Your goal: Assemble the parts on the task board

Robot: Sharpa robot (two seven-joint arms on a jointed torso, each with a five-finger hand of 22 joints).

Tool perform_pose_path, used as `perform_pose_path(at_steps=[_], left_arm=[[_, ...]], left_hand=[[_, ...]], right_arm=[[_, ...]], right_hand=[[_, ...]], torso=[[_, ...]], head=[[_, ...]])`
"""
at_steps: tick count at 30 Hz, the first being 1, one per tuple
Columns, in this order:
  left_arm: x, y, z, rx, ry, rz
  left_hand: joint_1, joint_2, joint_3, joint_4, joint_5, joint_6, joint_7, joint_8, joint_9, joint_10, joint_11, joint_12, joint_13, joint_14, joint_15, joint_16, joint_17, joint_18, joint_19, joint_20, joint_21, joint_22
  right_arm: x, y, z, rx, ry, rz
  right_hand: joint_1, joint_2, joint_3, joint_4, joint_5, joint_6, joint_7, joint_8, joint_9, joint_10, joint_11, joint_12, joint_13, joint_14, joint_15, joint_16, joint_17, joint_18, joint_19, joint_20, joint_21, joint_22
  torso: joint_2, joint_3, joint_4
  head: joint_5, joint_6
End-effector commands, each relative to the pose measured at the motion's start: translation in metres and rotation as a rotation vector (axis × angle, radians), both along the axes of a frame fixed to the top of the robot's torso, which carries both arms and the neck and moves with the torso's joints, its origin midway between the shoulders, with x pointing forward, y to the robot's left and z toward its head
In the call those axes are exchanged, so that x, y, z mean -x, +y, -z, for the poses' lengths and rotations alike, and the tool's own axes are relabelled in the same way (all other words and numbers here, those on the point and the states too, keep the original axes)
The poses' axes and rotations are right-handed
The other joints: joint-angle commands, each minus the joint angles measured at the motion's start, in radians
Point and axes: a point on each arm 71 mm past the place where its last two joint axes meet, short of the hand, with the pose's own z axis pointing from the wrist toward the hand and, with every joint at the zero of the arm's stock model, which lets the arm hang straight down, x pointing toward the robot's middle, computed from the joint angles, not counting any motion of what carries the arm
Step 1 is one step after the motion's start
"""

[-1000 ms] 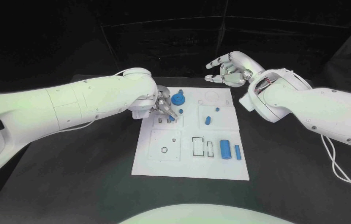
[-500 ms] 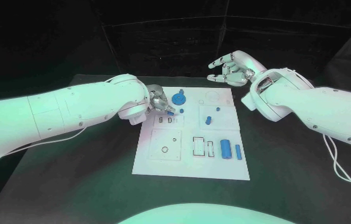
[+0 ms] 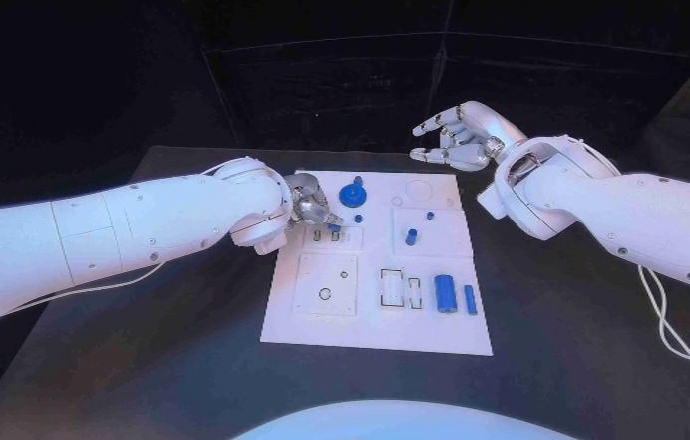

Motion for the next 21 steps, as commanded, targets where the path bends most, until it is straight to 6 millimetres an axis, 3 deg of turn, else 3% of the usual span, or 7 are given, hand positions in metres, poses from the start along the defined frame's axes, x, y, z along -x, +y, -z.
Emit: perform_pose_path(at_steps=[1, 21], left_arm=[[0.0005, -0.0014, 0.0004, -0.053, -0.009, 0.043], [-0.0018, -0.0061, 0.0037, -0.167, -0.026, 0.099]], left_hand=[[0.000, 0.001, 0.154, -0.146, 0.004, 0.000, -0.006, 0.004, 0.001, 0.004, -0.002, -0.002, -0.001, 0.102, -0.003, 0.003, 0.263, -0.004, -0.003, 0.000, -0.006, 0.001], [0.000, -0.006, 0.165, -0.153, 0.005, -0.001, -0.005, 0.005, 0.005, 0.006, -0.002, -0.001, 0.000, 0.102, -0.003, 0.003, 0.263, -0.005, -0.001, 0.000, -0.003, 0.006]], right_arm=[[-0.0001, 0.0010, -0.0013, 0.003, -0.002, -0.006], [-0.0001, 0.0022, -0.0012, 0.003, -0.002, -0.011]], right_hand=[[0.009, 0.004, -0.005, 0.001, 0.003, -0.002, 0.000, 0.007, -0.001, -0.003, -0.001, 0.000, 0.000, 0.014, -0.002, -0.004, 0.000, -0.002, -0.004, 0.001, -0.004, -0.001], [0.009, 0.004, -0.005, 0.001, 0.003, -0.002, 0.000, 0.007, -0.001, -0.003, -0.001, 0.000, 0.000, 0.014, -0.002, -0.004, 0.000, -0.002, -0.004, 0.001, -0.004, -0.001]], torso=[[0.001, 0.0009, -0.0021], [0.001, 0.0010, -0.0022]], head=[[0.003, -0.003], [-0.001, -0.009]])
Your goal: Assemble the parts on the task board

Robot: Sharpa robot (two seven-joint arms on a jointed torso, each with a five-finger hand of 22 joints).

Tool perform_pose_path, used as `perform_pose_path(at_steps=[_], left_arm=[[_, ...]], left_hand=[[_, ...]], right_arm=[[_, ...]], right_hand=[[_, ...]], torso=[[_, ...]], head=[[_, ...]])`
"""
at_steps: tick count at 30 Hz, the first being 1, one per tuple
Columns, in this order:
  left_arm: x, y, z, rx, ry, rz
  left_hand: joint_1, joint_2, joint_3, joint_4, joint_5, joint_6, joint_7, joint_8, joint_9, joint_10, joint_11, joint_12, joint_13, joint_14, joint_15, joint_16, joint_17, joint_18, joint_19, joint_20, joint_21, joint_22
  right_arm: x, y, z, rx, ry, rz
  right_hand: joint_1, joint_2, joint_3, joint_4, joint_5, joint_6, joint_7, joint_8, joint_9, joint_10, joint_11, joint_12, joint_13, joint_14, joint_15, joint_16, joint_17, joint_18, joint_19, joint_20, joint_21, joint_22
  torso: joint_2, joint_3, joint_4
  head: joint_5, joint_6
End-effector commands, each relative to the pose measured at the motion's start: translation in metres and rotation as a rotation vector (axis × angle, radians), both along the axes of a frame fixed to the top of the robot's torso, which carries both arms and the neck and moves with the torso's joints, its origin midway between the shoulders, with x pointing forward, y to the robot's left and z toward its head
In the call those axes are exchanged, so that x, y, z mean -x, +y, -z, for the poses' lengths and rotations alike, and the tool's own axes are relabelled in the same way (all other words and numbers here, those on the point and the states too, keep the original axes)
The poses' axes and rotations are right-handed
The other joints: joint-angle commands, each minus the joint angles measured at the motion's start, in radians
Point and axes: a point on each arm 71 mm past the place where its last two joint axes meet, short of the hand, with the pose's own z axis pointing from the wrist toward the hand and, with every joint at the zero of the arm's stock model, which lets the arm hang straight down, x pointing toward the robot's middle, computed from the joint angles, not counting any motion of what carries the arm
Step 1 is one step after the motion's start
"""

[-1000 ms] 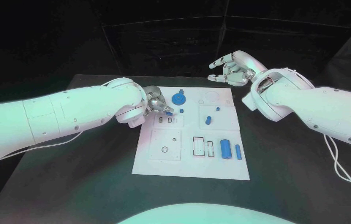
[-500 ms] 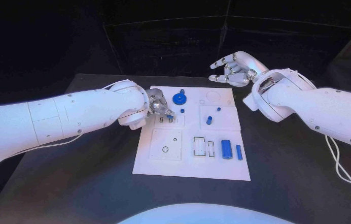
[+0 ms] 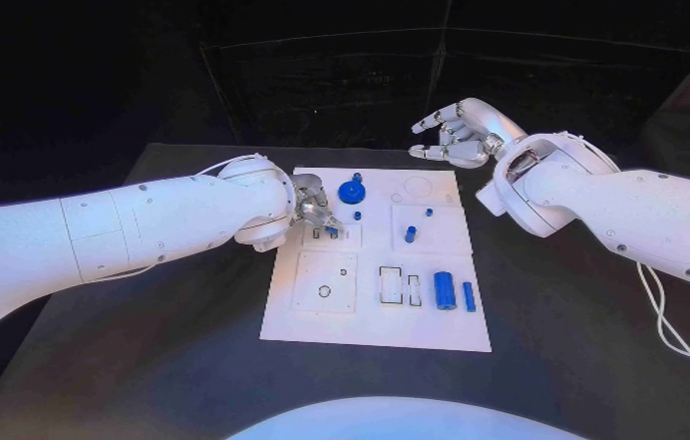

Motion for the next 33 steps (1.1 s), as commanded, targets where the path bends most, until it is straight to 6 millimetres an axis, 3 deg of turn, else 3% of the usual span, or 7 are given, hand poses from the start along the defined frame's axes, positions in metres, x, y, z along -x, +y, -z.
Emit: perform_pose_path(at_steps=[1, 33], left_arm=[[-0.0003, 0.0000, 0.0004, -0.055, -0.006, 0.025], [0.0031, -0.0056, 0.0045, -0.083, 0.025, 0.065]], left_hand=[[0.008, 0.001, 0.149, -0.143, 0.004, -0.001, -0.006, 0.005, 0.001, 0.006, -0.002, -0.001, 0.000, 0.102, -0.003, 0.003, 0.263, -0.005, -0.001, 0.000, -0.002, 0.003], [0.006, -0.001, 0.152, -0.143, 0.005, -0.001, -0.005, 0.006, 0.002, 0.005, -0.002, -0.003, -0.002, 0.102, -0.003, 0.003, 0.263, -0.006, 0.000, 0.000, -0.001, 0.006]], right_arm=[[0.0002, 0.0015, -0.0016, 0.002, -0.004, -0.009], [0.0000, 0.0017, -0.0013, 0.003, -0.002, -0.010]], right_hand=[[0.009, 0.004, -0.005, 0.001, 0.003, -0.002, 0.000, 0.007, -0.001, -0.003, -0.001, 0.000, 0.000, 0.014, -0.002, -0.004, 0.000, -0.002, -0.004, 0.001, -0.004, 0.000], [0.008, 0.005, -0.007, 0.002, 0.008, -0.002, 0.000, 0.007, -0.001, -0.005, -0.001, -0.001, -0.001, 0.014, -0.002, -0.005, 0.000, -0.002, -0.004, 0.001, -0.004, -0.001]], torso=[[0.000, -0.0004, -0.0001], [-0.001, -0.0004, 0.0008]], head=[[-0.001, -0.001], [0.000, -0.009]])
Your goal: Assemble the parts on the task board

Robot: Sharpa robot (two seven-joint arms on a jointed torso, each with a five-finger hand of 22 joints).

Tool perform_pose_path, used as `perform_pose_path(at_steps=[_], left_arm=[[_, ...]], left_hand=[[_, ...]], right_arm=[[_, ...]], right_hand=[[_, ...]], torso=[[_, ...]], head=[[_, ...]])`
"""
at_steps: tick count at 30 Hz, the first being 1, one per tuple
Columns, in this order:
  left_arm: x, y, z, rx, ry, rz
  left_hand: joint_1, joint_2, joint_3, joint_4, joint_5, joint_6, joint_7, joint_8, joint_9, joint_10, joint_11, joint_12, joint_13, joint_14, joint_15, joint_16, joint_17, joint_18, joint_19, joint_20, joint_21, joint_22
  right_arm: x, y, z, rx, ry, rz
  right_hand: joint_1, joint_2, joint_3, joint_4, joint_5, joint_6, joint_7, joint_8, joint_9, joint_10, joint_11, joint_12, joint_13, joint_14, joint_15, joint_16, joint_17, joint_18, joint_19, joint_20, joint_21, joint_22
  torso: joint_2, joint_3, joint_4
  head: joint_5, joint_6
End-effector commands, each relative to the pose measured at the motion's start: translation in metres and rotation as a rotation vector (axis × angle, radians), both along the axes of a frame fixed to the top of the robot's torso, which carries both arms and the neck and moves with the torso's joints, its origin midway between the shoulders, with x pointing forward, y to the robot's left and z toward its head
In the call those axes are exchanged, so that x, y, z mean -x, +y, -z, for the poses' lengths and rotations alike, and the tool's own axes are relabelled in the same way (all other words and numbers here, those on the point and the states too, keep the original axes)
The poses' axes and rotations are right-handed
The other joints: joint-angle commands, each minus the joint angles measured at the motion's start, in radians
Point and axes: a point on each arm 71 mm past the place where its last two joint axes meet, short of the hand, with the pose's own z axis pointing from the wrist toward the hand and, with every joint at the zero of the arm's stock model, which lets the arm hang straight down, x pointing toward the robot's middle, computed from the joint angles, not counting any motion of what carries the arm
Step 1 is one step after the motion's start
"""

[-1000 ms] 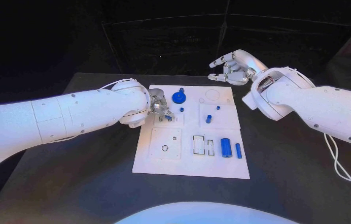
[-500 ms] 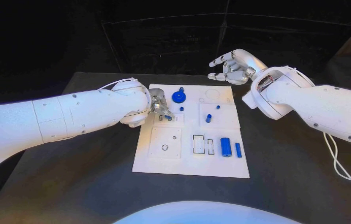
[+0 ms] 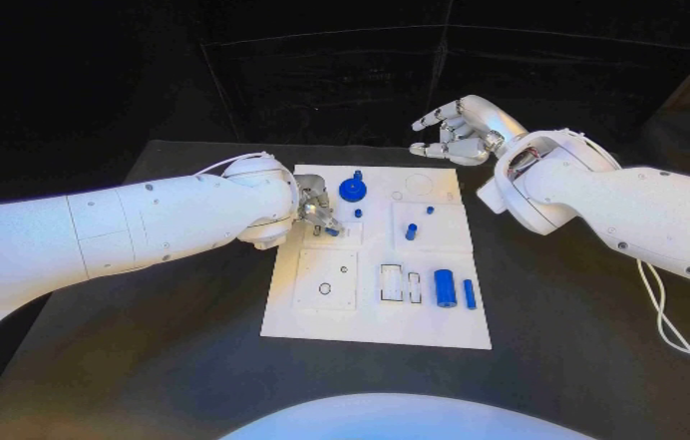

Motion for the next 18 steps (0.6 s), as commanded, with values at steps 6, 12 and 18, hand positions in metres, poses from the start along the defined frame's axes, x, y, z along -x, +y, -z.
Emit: perform_pose_path(at_steps=[6, 12, 18], left_arm=[[0.0022, -0.0010, 0.0027, -0.035, 0.032, 0.026], [0.0020, -0.0022, 0.0037, -0.044, 0.043, 0.033], [0.0015, -0.0067, 0.0050, -0.050, 0.061, 0.048]], left_hand=[[0.006, -0.002, 0.150, -0.146, 0.004, 0.001, -0.008, 0.003, 0.001, 0.005, -0.002, -0.004, -0.001, 0.102, -0.003, 0.003, 0.263, -0.006, 0.001, 0.000, -0.001, 0.001], [0.006, -0.001, 0.151, -0.146, 0.005, 0.001, -0.007, 0.003, 0.001, 0.005, -0.002, -0.004, 0.000, 0.102, -0.003, 0.003, 0.263, -0.006, 0.001, 0.000, -0.001, 0.001], [-0.048, 0.010, 0.146, -0.109, 0.004, 0.017, -0.011, 0.012, 0.009, 0.019, -0.003, 0.008, 0.010, 0.102, -0.003, 0.003, 0.263, -0.007, 0.004, 0.001, 0.003, 0.009]], right_arm=[[-0.0002, 0.0012, -0.0014, 0.002, -0.004, -0.008], [-0.0002, 0.0015, -0.0014, 0.002, -0.005, -0.009], [-0.0003, 0.0020, -0.0013, 0.002, -0.004, -0.010]], right_hand=[[0.008, 0.005, -0.007, 0.002, 0.003, -0.002, 0.000, 0.007, -0.001, -0.005, -0.001, -0.001, -0.001, 0.014, -0.002, -0.005, 0.000, -0.002, -0.004, 0.001, -0.004, -0.001], [0.008, 0.005, -0.007, 0.002, 0.003, -0.002, 0.000, 0.007, -0.001, -0.005, -0.001, -0.001, -0.001, 0.014, -0.002, -0.005, 0.000, -0.002, -0.004, 0.001, -0.004, -0.001], [0.008, 0.005, -0.007, 0.002, 0.003, -0.002, 0.000, 0.007, -0.001, -0.005, -0.001, -0.001, -0.001, 0.014, -0.002, -0.005, 0.000, -0.002, -0.004, 0.001, -0.004, -0.001]], torso=[[0.000, 0.0003, -0.0004], [0.000, 0.0001, -0.0012], [0.000, 0.0004, -0.0005]], head=[[-0.001, -0.002], [-0.001, -0.004], [0.000, -0.006]])
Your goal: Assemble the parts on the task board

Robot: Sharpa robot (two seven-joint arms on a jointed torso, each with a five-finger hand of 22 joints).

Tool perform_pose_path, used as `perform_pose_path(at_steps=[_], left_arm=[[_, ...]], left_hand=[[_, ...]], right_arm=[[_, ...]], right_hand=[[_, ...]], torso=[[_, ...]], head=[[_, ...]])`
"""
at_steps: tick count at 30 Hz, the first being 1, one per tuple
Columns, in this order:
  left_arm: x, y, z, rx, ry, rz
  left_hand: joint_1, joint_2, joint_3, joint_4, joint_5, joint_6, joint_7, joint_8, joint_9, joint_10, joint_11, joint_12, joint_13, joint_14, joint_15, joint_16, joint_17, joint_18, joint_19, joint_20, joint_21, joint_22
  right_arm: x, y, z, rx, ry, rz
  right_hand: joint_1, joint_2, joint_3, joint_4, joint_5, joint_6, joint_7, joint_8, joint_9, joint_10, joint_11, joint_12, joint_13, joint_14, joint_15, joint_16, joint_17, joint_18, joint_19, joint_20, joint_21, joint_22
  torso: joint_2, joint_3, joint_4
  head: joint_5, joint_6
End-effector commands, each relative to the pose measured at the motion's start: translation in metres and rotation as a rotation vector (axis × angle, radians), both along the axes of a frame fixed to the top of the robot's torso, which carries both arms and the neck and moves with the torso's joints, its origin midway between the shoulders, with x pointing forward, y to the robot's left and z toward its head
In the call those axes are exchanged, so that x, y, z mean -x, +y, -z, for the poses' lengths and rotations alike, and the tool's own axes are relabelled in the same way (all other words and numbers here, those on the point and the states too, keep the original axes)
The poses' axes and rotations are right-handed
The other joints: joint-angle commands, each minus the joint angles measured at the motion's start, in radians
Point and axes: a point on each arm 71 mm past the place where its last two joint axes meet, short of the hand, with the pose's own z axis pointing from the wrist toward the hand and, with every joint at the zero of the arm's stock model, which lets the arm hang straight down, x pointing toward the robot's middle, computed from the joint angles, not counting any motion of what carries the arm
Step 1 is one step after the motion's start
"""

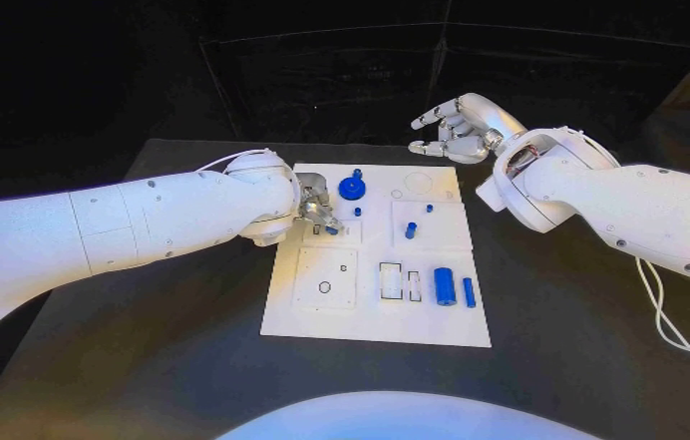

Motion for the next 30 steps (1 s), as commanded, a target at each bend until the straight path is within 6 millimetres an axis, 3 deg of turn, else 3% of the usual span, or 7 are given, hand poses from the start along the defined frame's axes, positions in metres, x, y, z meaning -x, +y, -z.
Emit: perform_pose_path(at_steps=[1, 9, 30], left_arm=[[0.003, -0.004, 0.005, -0.028, 0.048, 0.030], [0.000, -0.006, 0.007, -0.029, 0.071, 0.018], [-0.007, -0.008, 0.008, -0.044, 0.080, 0.007]], left_hand=[[-0.029, 0.006, 0.112, -0.100, 0.001, 0.008, -0.005, 0.005, 0.002, 0.011, -0.001, 0.010, 0.004, 0.102, -0.003, 0.003, 0.263, -0.007, 0.005, 0.001, 0.004, 0.003], [-0.099, 0.006, 0.069, -0.052, 0.000, 0.020, -0.009, 0.007, 0.006, 0.016, -0.004, 0.018, 0.012, 0.102, -0.006, 0.003, 0.263, -0.009, 0.008, -0.002, 0.008, 0.011], [-0.162, 0.008, 0.011, -0.016, 0.000, 0.049, -0.022, 0.016, 0.012, 0.044, -0.015, 0.058, 0.052, 0.102, -0.015, 0.003, 0.263, -0.014, 0.021, -0.010, 0.026, 0.038]], right_arm=[[0.000, 0.002, -0.002, 0.001, -0.005, -0.010], [0.000, 0.003, -0.002, 0.001, -0.006, -0.016], [0.000, 0.005, -0.001, 0.000, -0.007, -0.020]], right_hand=[[0.008, 0.005, -0.007, 0.002, 0.003, -0.002, 0.000, 0.004, -0.001, -0.005, -0.001, -0.001, -0.001, 0.014, -0.002, -0.005, 0.000, -0.002, -0.004, 0.001, -0.004, -0.001], [0.008, 0.005, -0.008, 0.003, 0.004, -0.003, 0.000, 0.004, -0.001, -0.006, -0.001, -0.003, -0.003, 0.014, -0.002, -0.006, -0.001, -0.002, -0.005, 0.001, -0.005, -0.002], [0.008, 0.005, -0.008, 0.003, 0.004, -0.003, 0.000, 0.004, -0.001, -0.006, -0.001, -0.003, -0.003, 0.014, -0.002, -0.006, -0.001, -0.002, -0.005, 0.001, -0.005, -0.002]], torso=[[0.000, 0.0002, -0.0002], [0.000, 0.0000, -0.0014], [0.000, 0.0004, 0.0005]], head=[[0.001, -0.001], [0.000, -0.003], [-0.002, -0.005]])
